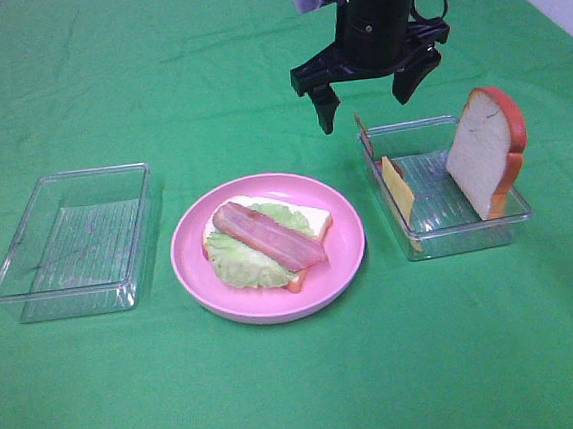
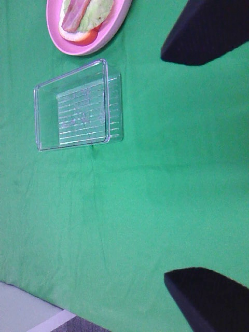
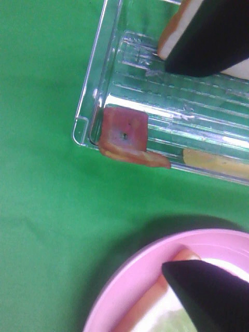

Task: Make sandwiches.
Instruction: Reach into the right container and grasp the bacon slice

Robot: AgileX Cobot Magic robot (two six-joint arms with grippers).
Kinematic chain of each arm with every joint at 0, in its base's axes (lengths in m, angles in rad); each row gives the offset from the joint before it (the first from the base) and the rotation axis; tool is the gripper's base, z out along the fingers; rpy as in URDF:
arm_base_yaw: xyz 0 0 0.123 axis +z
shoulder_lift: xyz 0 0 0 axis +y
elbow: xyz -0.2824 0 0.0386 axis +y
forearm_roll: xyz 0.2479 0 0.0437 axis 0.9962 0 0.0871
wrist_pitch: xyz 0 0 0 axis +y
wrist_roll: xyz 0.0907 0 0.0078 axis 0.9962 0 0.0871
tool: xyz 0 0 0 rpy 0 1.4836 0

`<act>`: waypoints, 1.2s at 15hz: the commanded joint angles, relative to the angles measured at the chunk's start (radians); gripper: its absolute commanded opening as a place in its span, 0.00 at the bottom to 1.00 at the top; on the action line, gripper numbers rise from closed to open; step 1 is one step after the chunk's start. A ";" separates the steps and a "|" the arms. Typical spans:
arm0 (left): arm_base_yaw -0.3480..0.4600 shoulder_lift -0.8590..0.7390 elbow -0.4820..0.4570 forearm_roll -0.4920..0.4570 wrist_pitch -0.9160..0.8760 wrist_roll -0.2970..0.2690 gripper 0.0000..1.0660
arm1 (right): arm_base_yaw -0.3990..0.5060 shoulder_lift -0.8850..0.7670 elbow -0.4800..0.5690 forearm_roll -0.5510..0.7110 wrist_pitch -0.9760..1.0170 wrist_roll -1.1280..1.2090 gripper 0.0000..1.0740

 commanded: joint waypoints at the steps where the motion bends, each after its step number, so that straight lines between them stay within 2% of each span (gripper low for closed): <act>1: 0.002 -0.021 0.001 -0.006 -0.016 0.002 0.94 | -0.021 0.031 -0.012 -0.010 -0.020 0.027 0.85; 7: 0.002 -0.021 0.001 -0.006 -0.016 0.002 0.94 | -0.046 0.076 -0.012 -0.009 -0.068 0.031 0.82; 14: 0.002 -0.021 0.001 -0.006 -0.016 0.002 0.94 | -0.046 0.100 -0.012 -0.013 -0.109 0.064 0.66; 15: 0.002 -0.021 0.001 -0.006 -0.016 0.002 0.94 | -0.046 0.107 -0.012 -0.015 -0.108 0.064 0.58; 16: 0.002 -0.021 0.001 -0.006 -0.016 0.002 0.94 | -0.046 0.111 -0.012 -0.017 -0.109 0.072 0.45; 17: 0.002 -0.021 0.001 -0.006 -0.016 0.002 0.94 | -0.045 0.111 -0.012 -0.030 -0.110 0.091 0.32; 18: 0.002 -0.021 0.001 -0.006 -0.016 0.002 0.94 | -0.045 0.111 -0.012 -0.051 -0.111 0.100 0.13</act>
